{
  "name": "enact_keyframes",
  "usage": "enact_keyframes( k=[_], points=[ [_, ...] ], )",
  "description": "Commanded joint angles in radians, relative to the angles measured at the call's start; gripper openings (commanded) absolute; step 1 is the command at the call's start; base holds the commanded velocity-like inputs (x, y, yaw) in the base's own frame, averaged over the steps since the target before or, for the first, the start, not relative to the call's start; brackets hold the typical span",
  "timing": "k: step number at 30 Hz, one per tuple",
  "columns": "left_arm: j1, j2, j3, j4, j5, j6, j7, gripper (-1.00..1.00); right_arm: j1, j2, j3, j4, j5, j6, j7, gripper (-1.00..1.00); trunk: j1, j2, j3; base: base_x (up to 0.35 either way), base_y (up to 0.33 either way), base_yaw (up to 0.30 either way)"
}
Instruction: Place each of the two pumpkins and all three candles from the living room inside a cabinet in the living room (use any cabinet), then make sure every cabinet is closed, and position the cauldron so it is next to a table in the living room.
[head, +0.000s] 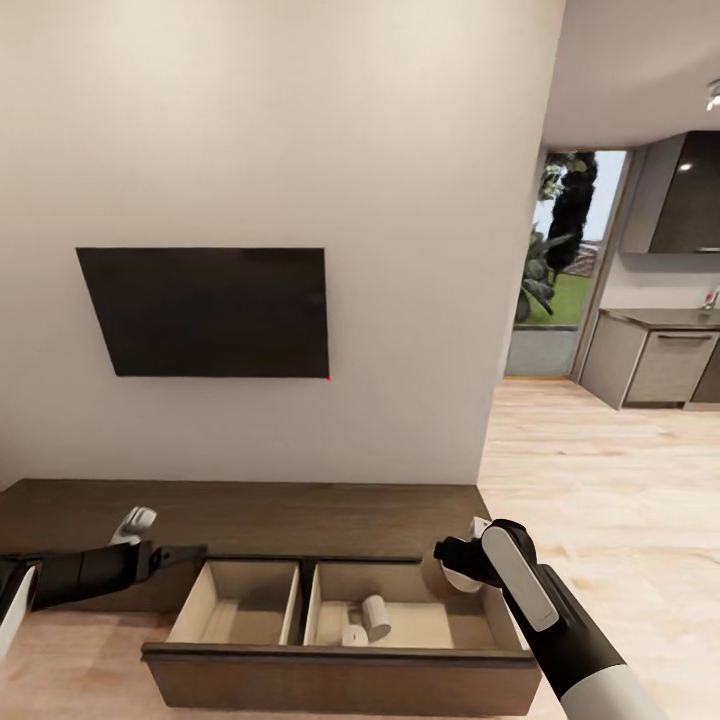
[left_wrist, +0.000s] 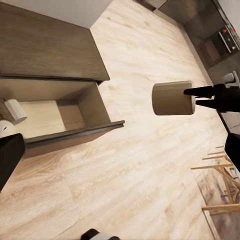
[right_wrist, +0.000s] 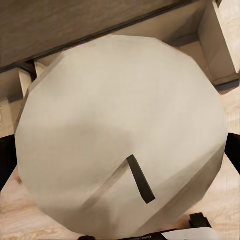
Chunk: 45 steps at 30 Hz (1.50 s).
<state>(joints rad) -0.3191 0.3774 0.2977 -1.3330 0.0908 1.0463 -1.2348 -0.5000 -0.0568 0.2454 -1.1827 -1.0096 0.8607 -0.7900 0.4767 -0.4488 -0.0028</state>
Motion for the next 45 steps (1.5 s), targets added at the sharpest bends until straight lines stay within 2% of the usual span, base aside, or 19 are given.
enact_keyframes(
  k=[1, 13, 20, 24, 29, 36, 37, 40, 42, 45],
  points=[
    [0.000, 0.000, 0.000, 0.000, 0.000, 0.000, 0.001, 1.00, 0.000, 0.000, 0.000, 0.000, 0.000, 0.000, 0.000, -1.00, 0.000, 0.000, 0.000, 0.232, -0.002, 0.000],
    [0.000, 0.000, -0.001, 0.000, -0.002, 0.000, 0.000, 1.00, 0.000, 0.000, 0.001, 0.008, 0.003, 0.000, 0.000, -1.00, 0.000, 0.000, 0.000, 0.162, 0.000, 0.000],
    [0.000, 0.000, 0.001, 0.000, 0.000, 0.000, -0.004, 1.00, 0.000, 0.003, -0.001, 0.134, 0.010, -0.009, 0.000, -1.00, 0.000, 0.000, 0.000, 0.006, 0.000, 0.000],
    [0.000, 0.000, 0.002, -0.001, 0.001, 0.000, -0.006, 1.00, 0.000, 0.003, -0.001, 0.155, 0.012, -0.018, 0.000, -1.00, 0.015, -0.028, -0.013, 0.000, 0.000, 0.000],
    [0.000, 0.000, 0.003, -0.002, 0.001, 0.001, -0.006, 1.00, 0.000, 0.002, 0.002, 0.159, 0.010, -0.070, 0.001, -1.00, 0.035, -0.063, -0.028, 0.000, 0.000, 0.000],
    [0.000, 0.000, 0.002, -0.002, 0.001, 0.001, -0.006, 1.00, 0.000, 0.002, 0.004, 0.160, 0.011, -0.079, 0.002, -1.00, 0.061, -0.112, -0.050, 0.000, 0.000, 0.000],
    [0.000, 0.000, 0.002, -0.002, 0.001, 0.001, -0.006, 1.00, 0.000, 0.002, 0.007, 0.160, 0.011, -0.084, 0.002, -1.00, 0.065, -0.119, -0.053, 0.000, 0.000, 0.000],
    [0.000, -0.001, 0.000, -0.002, 0.003, 0.001, -0.006, 1.00, 0.000, 0.002, 0.049, 0.161, 0.013, -0.107, 0.002, -1.00, 0.077, -0.140, -0.063, 0.000, 0.000, 0.000],
    [0.000, -0.001, -0.001, -0.002, 0.004, 0.001, -0.006, 1.00, 0.000, 0.002, 0.074, 0.164, 0.013, -0.113, 0.002, -1.00, 0.077, -0.140, -0.063, 0.000, 0.000, 0.000],
    [0.000, -0.001, 0.000, -0.002, 0.005, 0.001, -0.006, 1.00, 0.000, 0.002, 0.088, 0.167, 0.012, -0.116, 0.001, -1.00, 0.077, -0.140, -0.063, 0.000, 0.000, 0.000]
  ],
)
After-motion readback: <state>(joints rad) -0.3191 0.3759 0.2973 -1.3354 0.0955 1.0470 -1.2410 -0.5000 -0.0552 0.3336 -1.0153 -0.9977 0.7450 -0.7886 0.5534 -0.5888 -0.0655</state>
